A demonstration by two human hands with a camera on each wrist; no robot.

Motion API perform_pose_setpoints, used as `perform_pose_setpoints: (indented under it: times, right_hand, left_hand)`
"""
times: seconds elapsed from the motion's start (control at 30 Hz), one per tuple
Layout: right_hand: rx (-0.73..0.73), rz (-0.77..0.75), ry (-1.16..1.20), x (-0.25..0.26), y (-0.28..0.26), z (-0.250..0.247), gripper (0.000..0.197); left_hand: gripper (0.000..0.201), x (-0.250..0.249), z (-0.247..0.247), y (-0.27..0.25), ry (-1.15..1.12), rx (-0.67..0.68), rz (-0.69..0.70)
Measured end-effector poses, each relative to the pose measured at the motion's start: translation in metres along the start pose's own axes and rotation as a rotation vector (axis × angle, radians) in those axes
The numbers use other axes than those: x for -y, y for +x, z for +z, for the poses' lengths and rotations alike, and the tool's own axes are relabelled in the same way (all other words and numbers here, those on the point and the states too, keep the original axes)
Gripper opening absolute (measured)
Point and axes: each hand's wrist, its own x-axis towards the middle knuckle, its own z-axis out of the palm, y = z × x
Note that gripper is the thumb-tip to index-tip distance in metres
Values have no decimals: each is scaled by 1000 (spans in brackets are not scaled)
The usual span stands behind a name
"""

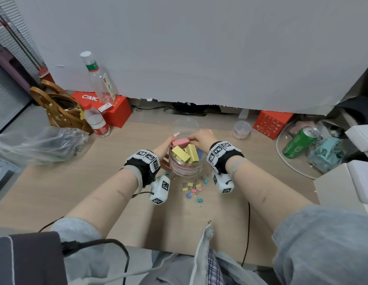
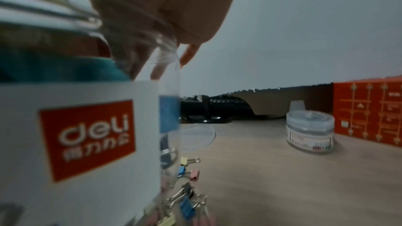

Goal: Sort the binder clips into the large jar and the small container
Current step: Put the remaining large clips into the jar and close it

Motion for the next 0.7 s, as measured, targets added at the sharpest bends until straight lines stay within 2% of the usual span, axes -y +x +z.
perform_pose_setpoints:
  times: [0.1,0.17,0.23,0.33,0.4,0.47,0.57,0.63,0.7]
  right_hand:
    - [-145,-18,264,-1,-3,-3,30]
    - [-241,-10,447,-2,-7,-6,30]
    - [-232,-25,547,-1,-11,-6,33]
    - [-79,-130,366,7,-14,1,43]
    - [14,-161,181,12,-15,8,49]
    - [20,-151,40,11,-14,12,53]
    - [-6,-105,-124,1,-10,18,58]
    - [4,-43,-149,-1,-4,22,65]
    - [54,-16,-98,3,1,24,68]
  left_hand:
    - [57,0,-4,2,-48,-42,4]
    - [57,3,-7,4,-93,-62,-41]
    - [60,5,-7,5,-112,-69,-66]
    - [70,7,-6,8,-147,-67,-90]
    - [69,7,-5,9,-174,-34,-91]
    - [67,7,-4,10,-200,-20,-90]
    - [76,9,-4,10,-193,-39,-60]
    - [77,11,-5,10,-201,-51,-52]
    - [70,12,-7,10,-208,-57,-42]
